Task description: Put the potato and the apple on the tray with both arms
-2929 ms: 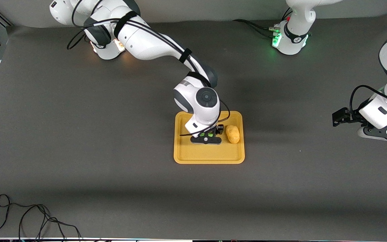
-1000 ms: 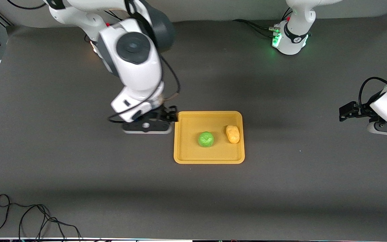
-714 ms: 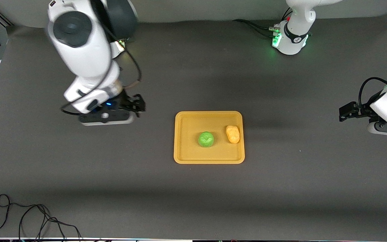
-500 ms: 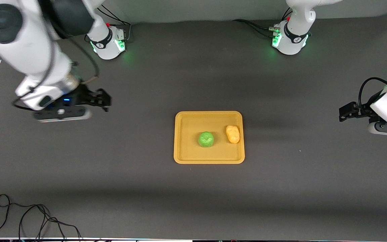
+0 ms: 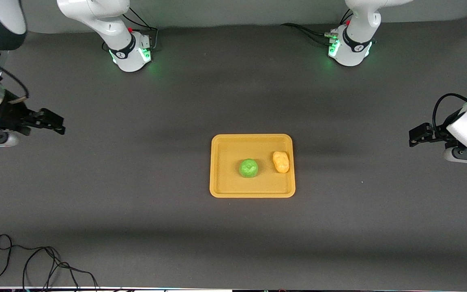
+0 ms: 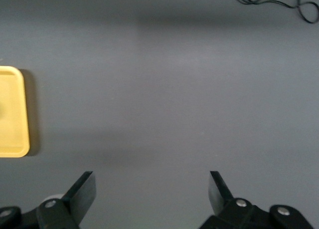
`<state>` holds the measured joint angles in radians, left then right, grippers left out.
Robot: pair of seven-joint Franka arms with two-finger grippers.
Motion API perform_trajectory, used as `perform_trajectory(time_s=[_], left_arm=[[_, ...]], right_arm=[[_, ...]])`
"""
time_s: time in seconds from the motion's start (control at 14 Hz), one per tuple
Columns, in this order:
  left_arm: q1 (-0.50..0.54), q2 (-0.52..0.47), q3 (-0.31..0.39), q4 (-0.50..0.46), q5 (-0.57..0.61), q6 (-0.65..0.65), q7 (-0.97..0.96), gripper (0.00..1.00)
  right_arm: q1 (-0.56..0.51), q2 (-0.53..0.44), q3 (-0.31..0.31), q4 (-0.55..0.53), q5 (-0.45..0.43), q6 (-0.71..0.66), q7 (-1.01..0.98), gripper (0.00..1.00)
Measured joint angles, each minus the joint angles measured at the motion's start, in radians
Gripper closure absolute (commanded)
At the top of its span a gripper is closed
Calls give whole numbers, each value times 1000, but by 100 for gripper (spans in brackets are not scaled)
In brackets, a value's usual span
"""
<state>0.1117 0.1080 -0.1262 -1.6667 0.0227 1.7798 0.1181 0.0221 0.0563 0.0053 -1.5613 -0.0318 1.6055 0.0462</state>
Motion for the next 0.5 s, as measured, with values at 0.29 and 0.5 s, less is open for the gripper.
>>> perform_trajectory(time_s=[0.29, 0.5], left_arm=[[0, 0, 0, 0, 0, 0, 0, 0], [0, 1, 0, 0, 0, 0, 0, 0]], right_arm=[[-37, -4, -22, 0, 0, -13, -46, 0], [-36, -5, -25, 0, 0, -14, -61, 0]])
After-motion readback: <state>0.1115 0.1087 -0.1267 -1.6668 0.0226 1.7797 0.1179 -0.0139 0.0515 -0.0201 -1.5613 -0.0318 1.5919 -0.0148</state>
